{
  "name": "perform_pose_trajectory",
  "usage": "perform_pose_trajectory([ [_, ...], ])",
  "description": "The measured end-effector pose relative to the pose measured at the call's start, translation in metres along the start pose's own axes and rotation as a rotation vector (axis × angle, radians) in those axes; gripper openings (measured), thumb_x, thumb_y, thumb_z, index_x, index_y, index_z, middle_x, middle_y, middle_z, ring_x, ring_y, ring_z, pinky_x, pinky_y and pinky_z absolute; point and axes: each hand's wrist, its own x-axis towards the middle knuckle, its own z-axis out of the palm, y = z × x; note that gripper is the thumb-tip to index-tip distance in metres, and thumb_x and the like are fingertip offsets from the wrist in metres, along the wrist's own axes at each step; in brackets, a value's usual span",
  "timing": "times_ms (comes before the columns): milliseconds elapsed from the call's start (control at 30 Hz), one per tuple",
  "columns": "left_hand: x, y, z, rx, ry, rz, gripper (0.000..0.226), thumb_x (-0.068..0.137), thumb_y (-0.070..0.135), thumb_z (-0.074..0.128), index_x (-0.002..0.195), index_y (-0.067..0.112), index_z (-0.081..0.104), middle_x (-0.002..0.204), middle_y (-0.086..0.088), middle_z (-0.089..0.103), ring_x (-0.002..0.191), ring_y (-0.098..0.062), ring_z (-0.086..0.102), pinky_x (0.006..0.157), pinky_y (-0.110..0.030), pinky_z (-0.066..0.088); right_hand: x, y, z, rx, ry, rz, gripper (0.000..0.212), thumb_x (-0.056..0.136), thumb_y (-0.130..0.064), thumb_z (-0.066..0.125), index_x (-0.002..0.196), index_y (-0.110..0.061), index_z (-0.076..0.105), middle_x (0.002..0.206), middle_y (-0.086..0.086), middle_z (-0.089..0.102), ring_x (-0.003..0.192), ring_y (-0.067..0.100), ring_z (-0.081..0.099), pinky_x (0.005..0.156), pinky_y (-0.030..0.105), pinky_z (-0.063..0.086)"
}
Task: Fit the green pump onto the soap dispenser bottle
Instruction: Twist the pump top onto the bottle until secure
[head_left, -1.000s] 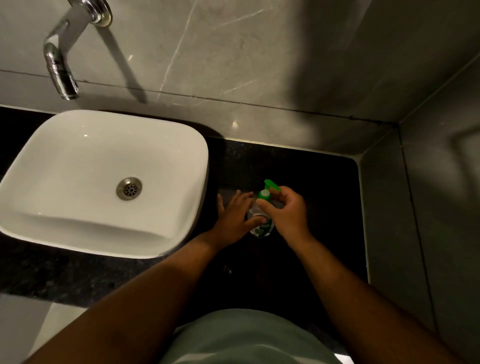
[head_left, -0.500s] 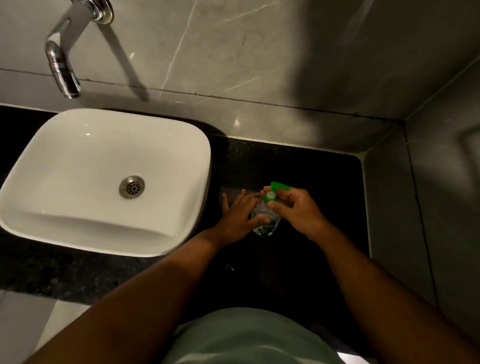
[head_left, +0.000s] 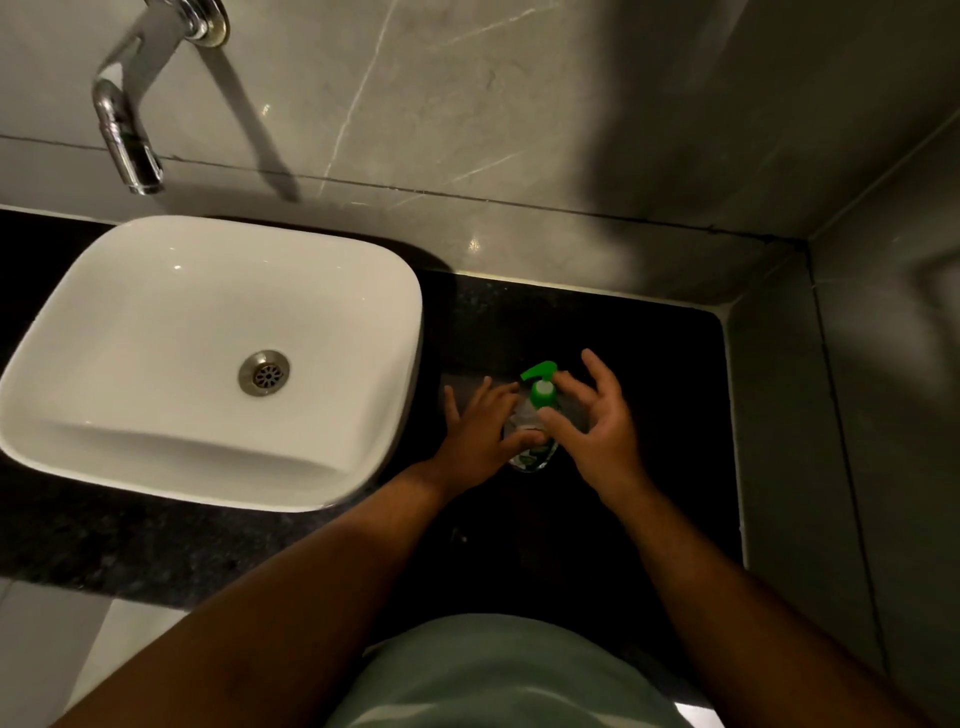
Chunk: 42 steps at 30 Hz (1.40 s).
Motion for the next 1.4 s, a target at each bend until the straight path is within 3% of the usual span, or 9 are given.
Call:
perform_pose_trajectory([
  [167,0.000,0.002,0.001,0.009,-0.014,0.009,0.069,0.086,0.063,0.050,0.142,0.025,0.037,0.153,0.005,0.030,0.144,-0.014,0.003,0.104,-0.054,-0.025,0.007,-0.005,-0.005,-0.147,0.146,-0.026,0.069,0.070,-0.008,0.083,0.130,-0.013,0.048,0.089,0.004,0.064,0.084,0.012,0.063,0.086,0.034,0.052],
  [300,0.002,0.003,-0.001,0.026,-0.034,0.019,0.074,0.083,0.068,0.046,0.142,0.025,0.035,0.154,0.005,0.029,0.145,-0.015,0.003,0.104,-0.054,-0.025,0.016,-0.008,-0.008,-0.095,-0.017,0.013,0.077,0.075,-0.005,0.079,0.140,-0.016,0.040,0.118,0.003,0.063,0.108,0.001,0.060,0.093,0.022,0.050],
  [533,0.003,-0.002,0.001,-0.017,-0.025,0.021,0.068,0.081,0.073,0.043,0.137,0.035,0.040,0.153,0.007,0.031,0.144,-0.013,0.004,0.101,-0.051,-0.029,0.022,-0.011,-0.002,-0.192,-0.037,0.039,0.085,0.065,-0.023,0.088,0.135,-0.028,0.041,0.105,-0.007,0.058,0.097,0.000,0.057,0.078,0.011,0.047],
  [700,0.004,-0.007,0.000,0.045,-0.035,0.039,0.072,0.083,0.071,0.045,0.143,0.031,0.035,0.154,0.007,0.028,0.144,-0.013,0.003,0.102,-0.053,-0.028,0.018,-0.007,-0.015,-0.076,-0.115,0.069,0.072,0.077,-0.006,0.077,0.136,-0.028,0.042,0.114,-0.001,0.069,0.109,0.010,0.064,0.093,0.033,0.053],
  [800,0.002,-0.005,0.001,0.020,-0.043,0.030,0.071,0.085,0.067,0.047,0.143,0.029,0.035,0.154,0.007,0.028,0.144,-0.011,0.003,0.101,-0.050,-0.029,0.020,-0.012,-0.010,-0.187,-0.059,0.035,0.070,0.071,-0.010,0.082,0.130,-0.026,0.047,0.098,-0.001,0.068,0.094,0.005,0.065,0.090,0.026,0.052],
  [967,0.004,-0.002,-0.003,0.038,-0.064,0.020,0.071,0.087,0.064,0.050,0.144,0.025,0.034,0.155,0.006,0.027,0.145,-0.014,0.002,0.104,-0.054,-0.026,0.023,-0.016,-0.012,-0.066,-0.230,0.096,0.075,0.082,-0.006,0.073,0.145,-0.020,0.034,0.131,-0.005,0.056,0.120,0.006,0.056,0.096,0.024,0.050],
  [1067,0.004,-0.001,-0.004,0.024,-0.069,0.035,0.074,0.084,0.067,0.048,0.145,0.027,0.032,0.155,0.006,0.027,0.145,-0.016,0.002,0.104,-0.054,-0.026,0.028,-0.019,-0.013,-0.088,-0.199,0.103,0.070,0.077,-0.008,0.077,0.137,-0.022,0.044,0.112,0.000,0.068,0.102,0.006,0.067,0.085,0.028,0.057],
  [1200,0.005,-0.002,-0.004,0.039,-0.067,0.034,0.071,0.085,0.066,0.048,0.143,0.026,0.036,0.154,0.006,0.029,0.145,-0.014,0.003,0.104,-0.056,-0.025,0.030,-0.016,-0.005,-0.221,-0.092,0.015,0.065,0.067,-0.015,0.086,0.122,-0.021,0.052,0.095,0.000,0.065,0.083,-0.007,0.063,0.073,0.009,0.049],
  [1400,0.005,-0.002,-0.005,-0.010,-0.107,0.026,0.072,0.084,0.066,0.051,0.143,0.027,0.035,0.154,0.006,0.029,0.145,-0.014,0.003,0.105,-0.057,-0.024,0.033,-0.017,-0.014,-0.288,-0.303,0.014,0.045,0.088,-0.020,0.068,0.130,-0.014,0.056,0.129,-0.001,0.057,0.118,0.004,0.054,0.095,0.012,0.045],
])
